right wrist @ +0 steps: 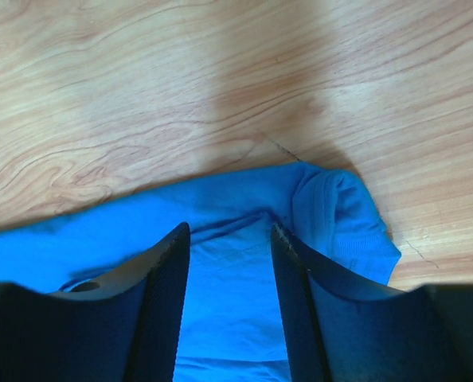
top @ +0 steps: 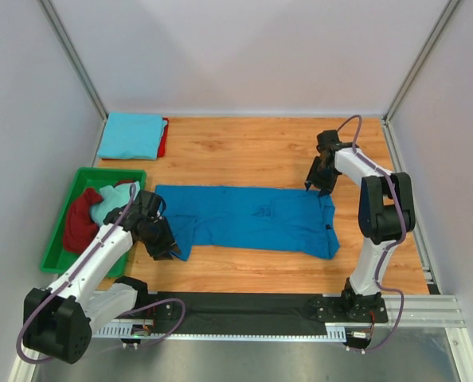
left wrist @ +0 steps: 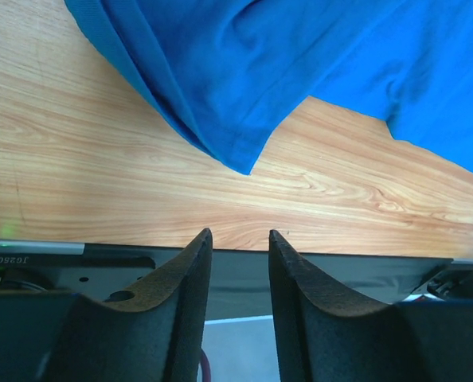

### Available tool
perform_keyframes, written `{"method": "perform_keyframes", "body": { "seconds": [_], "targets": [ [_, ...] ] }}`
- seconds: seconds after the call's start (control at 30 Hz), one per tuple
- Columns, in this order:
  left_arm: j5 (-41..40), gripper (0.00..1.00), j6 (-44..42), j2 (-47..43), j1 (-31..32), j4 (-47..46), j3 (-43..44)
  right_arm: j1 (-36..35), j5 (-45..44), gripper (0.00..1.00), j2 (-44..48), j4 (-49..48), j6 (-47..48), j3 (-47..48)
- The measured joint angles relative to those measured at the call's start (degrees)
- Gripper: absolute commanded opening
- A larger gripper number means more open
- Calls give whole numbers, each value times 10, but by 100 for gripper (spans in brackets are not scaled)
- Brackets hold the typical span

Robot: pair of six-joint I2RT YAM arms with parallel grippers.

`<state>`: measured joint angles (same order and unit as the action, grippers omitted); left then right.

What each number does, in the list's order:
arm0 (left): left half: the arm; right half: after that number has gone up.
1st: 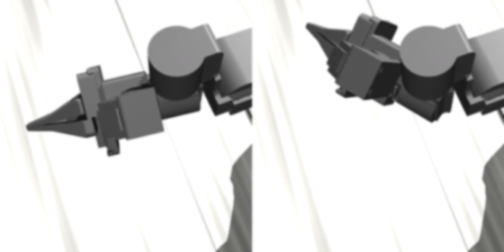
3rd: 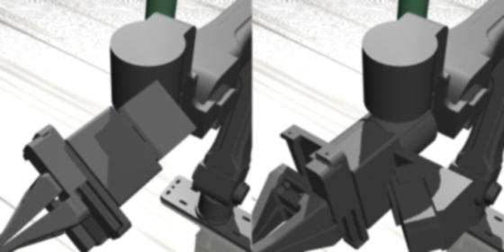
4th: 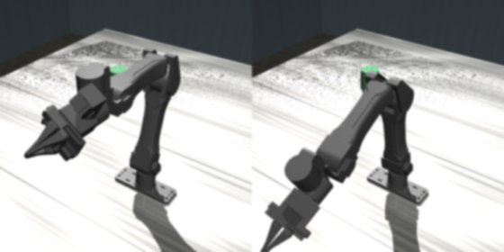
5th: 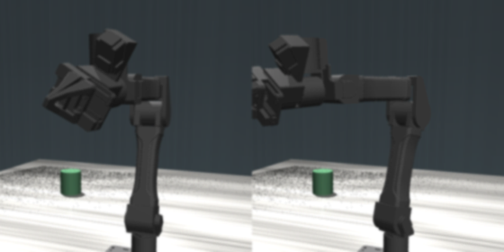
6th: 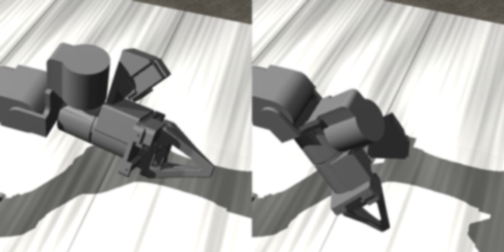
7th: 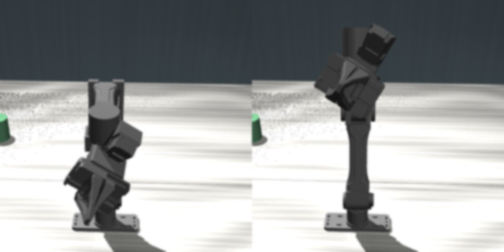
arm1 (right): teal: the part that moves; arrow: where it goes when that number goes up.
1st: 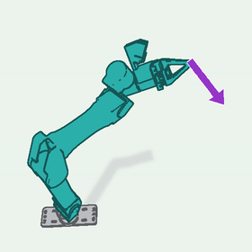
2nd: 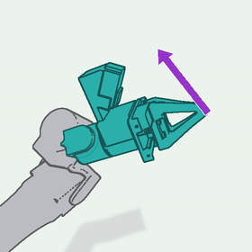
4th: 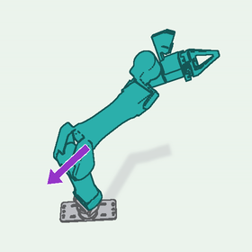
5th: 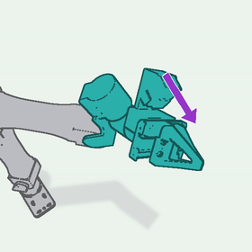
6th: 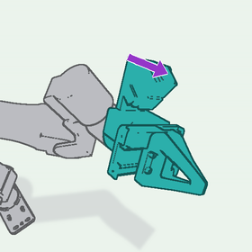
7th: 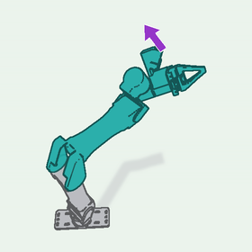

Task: Fold and stack the t-shirts
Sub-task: Flatten the tshirt out

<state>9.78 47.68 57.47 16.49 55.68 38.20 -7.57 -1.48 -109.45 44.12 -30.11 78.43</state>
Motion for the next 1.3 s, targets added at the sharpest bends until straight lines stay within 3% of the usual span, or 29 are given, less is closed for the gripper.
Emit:
{"method": "perform_keyframes", "body": {
  "seconds": [0.27,0.37,0.57,0.67,0.8,0.87,0.97,1.03,1.07,1.17,1.3],
  "targets": [
    [7,43,-3,-2,-12,2,5,0,-22,49,-10,15,3,7],
    [8,44,-2,-2,-13,1,8,0,-24,45,-10,16,6,6],
    [11,62,0,8,-14,1,8,0,-22,34,-9,17,11,0],
    [10,64,6,22,-15,-6,8,0,-24,25,-9,17,12,-5],
    [14,50,10,59,-16,-33,8,0,-28,1,-7,20,16,-8],
    [20,45,10,82,-16,-50,8,0,-30,0,-4,22,17,-8],
    [21,28,10,115,-15,-68,8,0,-30,0,7,27,17,-8],
    [20,32,13,125,-14,-67,8,0,-30,0,17,30,17,-8],
    [18,45,15,126,-11,-66,7,0,-30,0,21,31,17,-8],
    [13,62,31,117,3,-65,1,0,-30,0,38,32,17,-8],
    [15,64,63,95,12,-69,-33,0,-29,0,47,31,17,-9]
  ]
}}
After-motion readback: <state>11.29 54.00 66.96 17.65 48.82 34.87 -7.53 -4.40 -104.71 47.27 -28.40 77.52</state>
